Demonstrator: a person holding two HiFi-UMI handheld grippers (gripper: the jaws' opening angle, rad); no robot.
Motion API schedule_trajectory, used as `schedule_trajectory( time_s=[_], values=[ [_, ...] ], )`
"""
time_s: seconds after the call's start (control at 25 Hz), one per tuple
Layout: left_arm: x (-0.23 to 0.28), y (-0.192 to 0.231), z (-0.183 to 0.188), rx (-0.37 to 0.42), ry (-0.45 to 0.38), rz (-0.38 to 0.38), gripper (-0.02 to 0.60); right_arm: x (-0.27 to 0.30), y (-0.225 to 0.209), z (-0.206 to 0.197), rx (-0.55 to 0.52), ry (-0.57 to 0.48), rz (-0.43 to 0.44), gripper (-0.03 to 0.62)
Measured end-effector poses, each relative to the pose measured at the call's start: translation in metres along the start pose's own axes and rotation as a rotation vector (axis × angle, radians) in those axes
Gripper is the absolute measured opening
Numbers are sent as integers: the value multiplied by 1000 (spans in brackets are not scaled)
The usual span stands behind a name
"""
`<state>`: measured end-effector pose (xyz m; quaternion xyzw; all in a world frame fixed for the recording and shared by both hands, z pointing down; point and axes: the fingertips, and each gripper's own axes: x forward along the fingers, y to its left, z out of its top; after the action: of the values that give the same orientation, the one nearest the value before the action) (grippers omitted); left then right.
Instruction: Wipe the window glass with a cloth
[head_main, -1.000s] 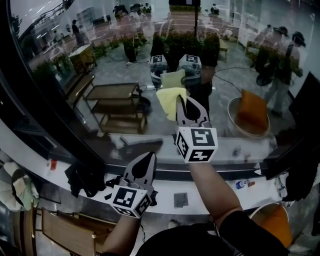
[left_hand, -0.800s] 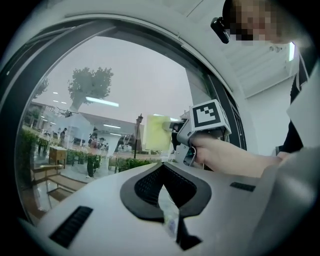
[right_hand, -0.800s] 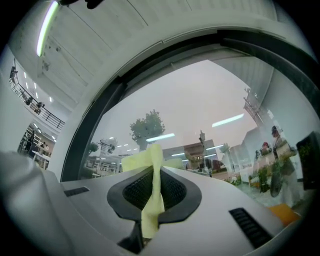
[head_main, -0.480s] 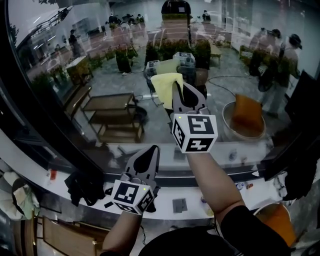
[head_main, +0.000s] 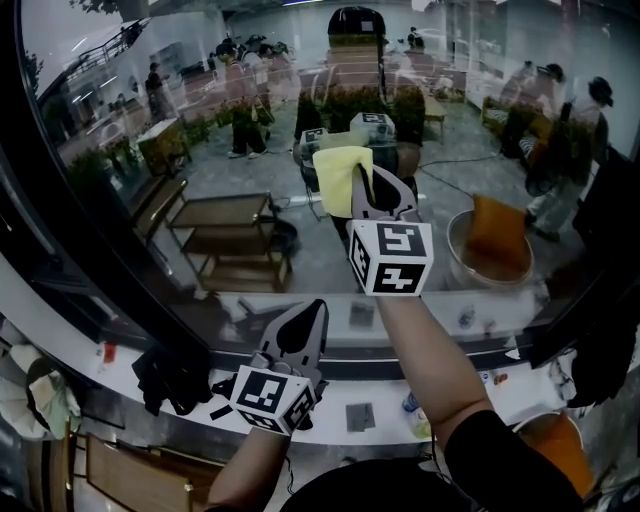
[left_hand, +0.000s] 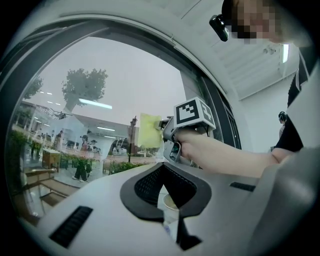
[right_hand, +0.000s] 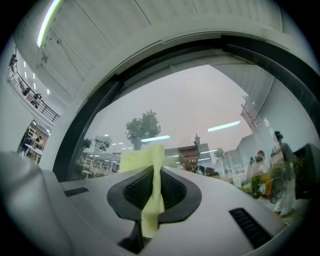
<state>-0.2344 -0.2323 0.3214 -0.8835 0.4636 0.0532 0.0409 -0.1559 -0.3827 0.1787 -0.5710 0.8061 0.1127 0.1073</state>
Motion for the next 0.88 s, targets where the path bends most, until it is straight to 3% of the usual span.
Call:
schedule_trajectory(
  time_s=[0.36, 0.88],
  values=[
    [5, -7, 1, 2, 6, -8, 5, -3, -6, 2, -15, -1, 4, 40],
    [48, -61, 2, -25, 1, -89, 5, -38, -85, 9, -46, 8, -61, 40]
  ],
)
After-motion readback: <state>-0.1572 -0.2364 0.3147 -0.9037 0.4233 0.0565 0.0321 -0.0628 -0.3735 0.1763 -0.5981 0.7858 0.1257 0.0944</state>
